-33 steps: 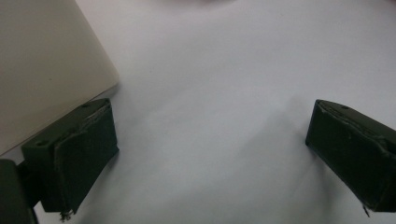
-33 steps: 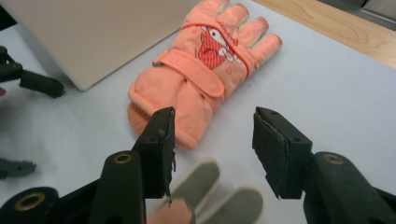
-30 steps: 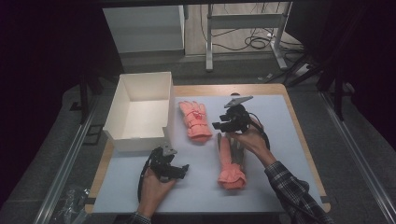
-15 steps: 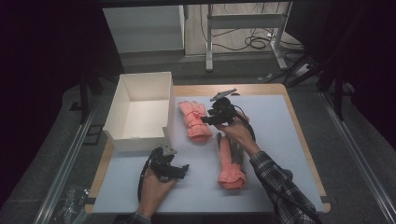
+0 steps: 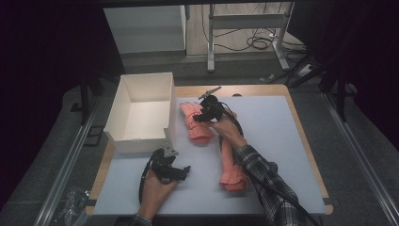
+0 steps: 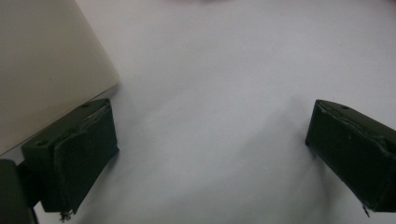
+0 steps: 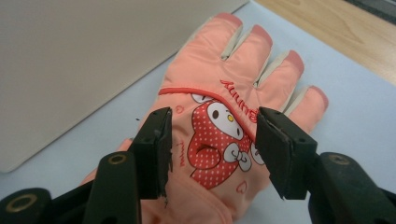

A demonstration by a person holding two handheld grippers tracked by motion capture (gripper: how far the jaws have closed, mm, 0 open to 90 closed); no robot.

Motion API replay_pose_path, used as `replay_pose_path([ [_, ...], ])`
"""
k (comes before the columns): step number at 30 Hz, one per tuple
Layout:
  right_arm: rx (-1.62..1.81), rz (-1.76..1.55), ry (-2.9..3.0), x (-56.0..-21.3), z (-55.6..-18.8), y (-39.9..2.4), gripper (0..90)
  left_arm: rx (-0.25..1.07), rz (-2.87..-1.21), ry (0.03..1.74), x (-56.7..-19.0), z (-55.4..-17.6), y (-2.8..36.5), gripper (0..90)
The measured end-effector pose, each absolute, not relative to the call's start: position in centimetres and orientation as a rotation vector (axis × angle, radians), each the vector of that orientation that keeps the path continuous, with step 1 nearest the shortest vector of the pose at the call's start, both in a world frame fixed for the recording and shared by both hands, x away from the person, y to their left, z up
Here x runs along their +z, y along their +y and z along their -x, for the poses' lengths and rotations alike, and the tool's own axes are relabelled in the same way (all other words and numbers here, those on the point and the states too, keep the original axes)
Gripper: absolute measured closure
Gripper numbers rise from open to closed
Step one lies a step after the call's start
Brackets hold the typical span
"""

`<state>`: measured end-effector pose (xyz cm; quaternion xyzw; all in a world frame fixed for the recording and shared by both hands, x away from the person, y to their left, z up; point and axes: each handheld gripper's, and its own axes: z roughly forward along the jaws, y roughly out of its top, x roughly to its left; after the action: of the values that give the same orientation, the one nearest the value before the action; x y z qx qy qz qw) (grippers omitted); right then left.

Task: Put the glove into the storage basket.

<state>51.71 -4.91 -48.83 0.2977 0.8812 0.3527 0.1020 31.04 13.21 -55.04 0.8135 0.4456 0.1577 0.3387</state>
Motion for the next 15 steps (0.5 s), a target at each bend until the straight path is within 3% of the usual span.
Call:
replay_pose_path([
  [5,0.976,-0.881,2.621,-49.8,-52.2,-4.0,45.3,0.411,-2.118,1.161,-55.0,-31.0,13.2,1.9],
  [8,0.943,-0.894,2.638,-50.2,-52.4,-3.8,49.6,0.412,-2.119,1.161,-55.0,-31.0,13.2,1.9],
  [15,0.927,-0.932,2.66,-50.3,-52.4,-3.8,77.8,0.412,-2.119,1.161,-55.0,-31.0,13.2,1.9],
])
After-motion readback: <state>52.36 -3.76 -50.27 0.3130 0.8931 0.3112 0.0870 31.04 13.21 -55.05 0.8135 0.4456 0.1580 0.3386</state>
